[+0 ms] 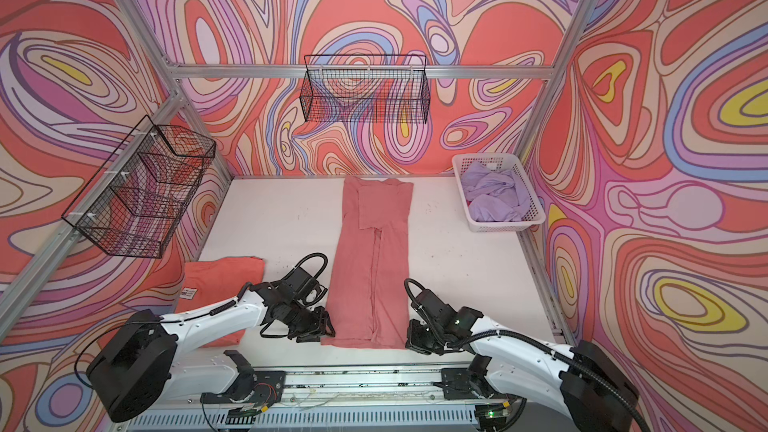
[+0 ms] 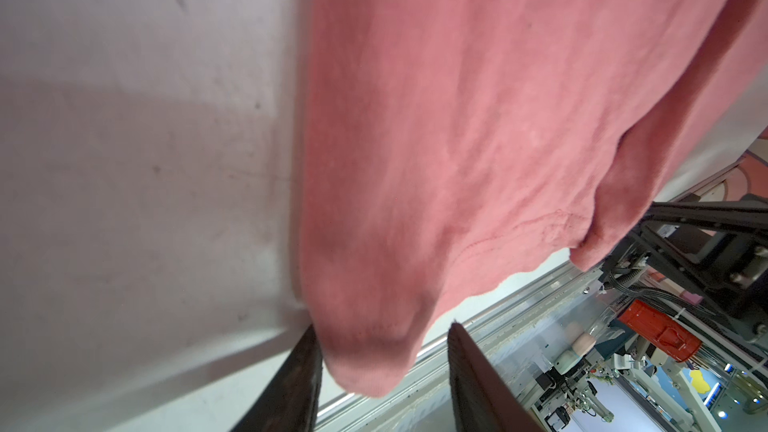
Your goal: Fold and stack the t-shirts
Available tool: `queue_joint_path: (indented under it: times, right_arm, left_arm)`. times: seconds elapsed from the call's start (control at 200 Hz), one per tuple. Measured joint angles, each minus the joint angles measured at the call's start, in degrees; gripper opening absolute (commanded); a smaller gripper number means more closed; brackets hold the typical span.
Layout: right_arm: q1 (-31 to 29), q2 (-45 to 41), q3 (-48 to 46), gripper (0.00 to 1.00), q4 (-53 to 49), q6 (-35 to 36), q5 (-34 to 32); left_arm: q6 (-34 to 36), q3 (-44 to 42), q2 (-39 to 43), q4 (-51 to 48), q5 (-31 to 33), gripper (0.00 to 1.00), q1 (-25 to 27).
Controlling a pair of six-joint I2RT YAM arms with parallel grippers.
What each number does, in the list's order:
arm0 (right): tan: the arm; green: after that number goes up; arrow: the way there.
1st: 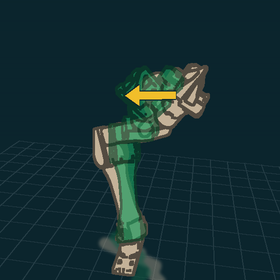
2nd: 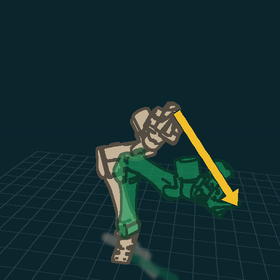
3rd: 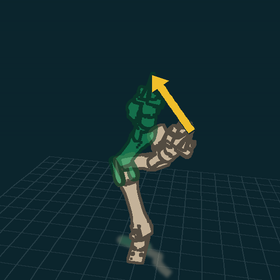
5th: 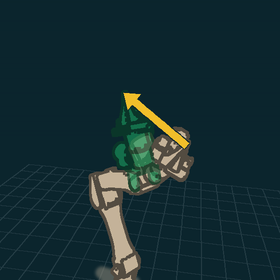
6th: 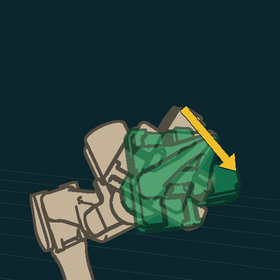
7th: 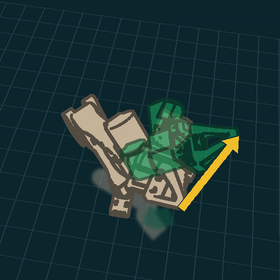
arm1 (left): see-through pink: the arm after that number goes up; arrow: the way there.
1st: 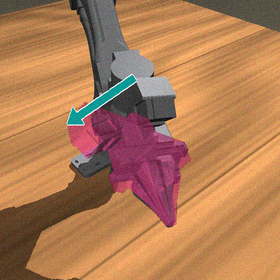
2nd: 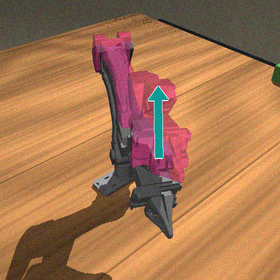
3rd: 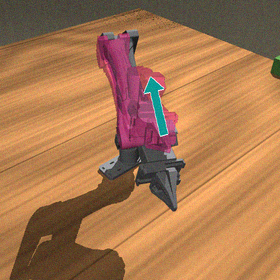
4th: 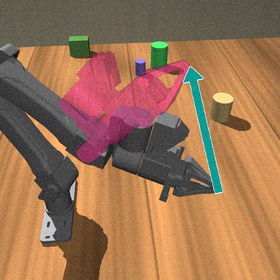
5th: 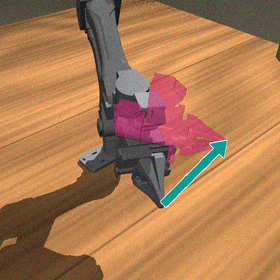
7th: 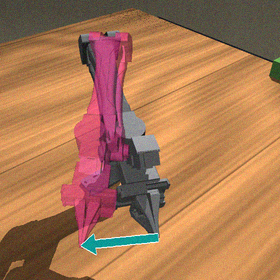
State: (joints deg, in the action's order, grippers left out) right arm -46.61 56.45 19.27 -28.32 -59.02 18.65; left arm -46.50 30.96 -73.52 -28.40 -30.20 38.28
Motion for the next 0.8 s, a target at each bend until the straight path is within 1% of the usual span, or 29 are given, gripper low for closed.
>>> queue_joint_path:
  times: [0.095, 0.225, 0.33, 0.466, 0.796]
  right_arm:
    - [0.0, 0.42, 0.13, 0.0, 0.0, 0.04, -0.04]
    - [0.0, 0.85, 0.44, 0.0, -0.31, 0.15, -0.24]
    - [0.0, 1.09, 0.57, 0.0, -0.33, 0.22, -0.24]
    - [0.0, 1.36, 0.76, 0.0, -0.42, 0.24, -0.28]
    - [-0.04, 1.55, 1.22, 0.0, -1.05, 0.22, -1.2]
  left_arm:
    - [0.52, 0.0, 0.46, -0.87, 0.28, 0.61, 0.0]
    - [0.81, 0.0, 4.46, -4.46, 2.69, 0.6, 0.0]
    - [0.68, 0.0, 6.25, -4.87, 3.56, 0.54, 0.0]
    - [0.35, 0.0, 4.2, -4.44, 4.02, 0.4, 0.0]
    - [0.39, 0.0, 2.54, -4.09, 4.87, 0.3, 0.13]
